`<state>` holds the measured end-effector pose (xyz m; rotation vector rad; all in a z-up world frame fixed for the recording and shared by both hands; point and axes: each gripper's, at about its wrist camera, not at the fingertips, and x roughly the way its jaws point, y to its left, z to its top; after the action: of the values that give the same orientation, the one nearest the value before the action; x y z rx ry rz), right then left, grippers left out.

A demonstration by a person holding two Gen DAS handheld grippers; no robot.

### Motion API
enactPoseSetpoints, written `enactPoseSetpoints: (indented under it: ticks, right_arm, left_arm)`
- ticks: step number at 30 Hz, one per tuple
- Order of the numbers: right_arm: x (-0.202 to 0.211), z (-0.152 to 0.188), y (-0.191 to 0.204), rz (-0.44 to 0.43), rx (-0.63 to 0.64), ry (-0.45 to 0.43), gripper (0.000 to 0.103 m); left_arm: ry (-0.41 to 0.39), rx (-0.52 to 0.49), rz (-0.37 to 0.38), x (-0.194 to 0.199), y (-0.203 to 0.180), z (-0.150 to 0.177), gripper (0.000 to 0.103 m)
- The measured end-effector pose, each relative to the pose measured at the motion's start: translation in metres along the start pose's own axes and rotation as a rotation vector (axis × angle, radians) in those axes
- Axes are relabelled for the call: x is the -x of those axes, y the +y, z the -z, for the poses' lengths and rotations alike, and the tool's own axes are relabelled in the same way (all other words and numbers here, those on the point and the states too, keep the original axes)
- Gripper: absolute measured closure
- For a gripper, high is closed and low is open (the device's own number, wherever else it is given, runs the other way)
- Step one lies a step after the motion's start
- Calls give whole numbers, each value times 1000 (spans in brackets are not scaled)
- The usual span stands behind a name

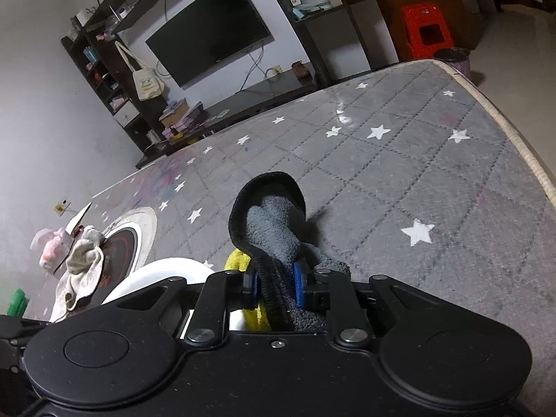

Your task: Clean bowl

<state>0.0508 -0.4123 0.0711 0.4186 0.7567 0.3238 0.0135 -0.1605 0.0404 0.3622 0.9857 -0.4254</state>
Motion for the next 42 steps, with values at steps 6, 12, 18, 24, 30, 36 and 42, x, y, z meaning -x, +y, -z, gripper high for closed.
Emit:
enactPoseSetpoints:
  ticks: [6, 12, 18, 24, 30, 36, 42]
  right_arm:
    - [31, 21, -8, 45, 18, -21, 87]
    - [61, 52, -2, 68, 59, -59, 87]
    - [83, 80, 14, 96, 131, -92, 87]
    - [98, 103, 31, 121, 205, -103, 88]
    - [112, 124, 45, 115, 230, -95, 88]
    - [124, 147, 64, 80, 242, -90, 87]
    - [131, 167, 80, 52, 239, -98, 88]
  left_arm:
    - [-9, 86, -14, 1, 5, -1, 65]
    - [-25, 120, -52, 7, -1, 4, 67]
    - [-27, 152, -52, 13, -4, 12, 68]
    - [-28, 169, -49, 18, -8, 20, 69]
    - [-32, 216, -37, 23, -10, 31, 70]
    - [-40, 249, -34, 29, -14, 42, 70]
    - [-47, 267, -30, 36, -19, 51, 70]
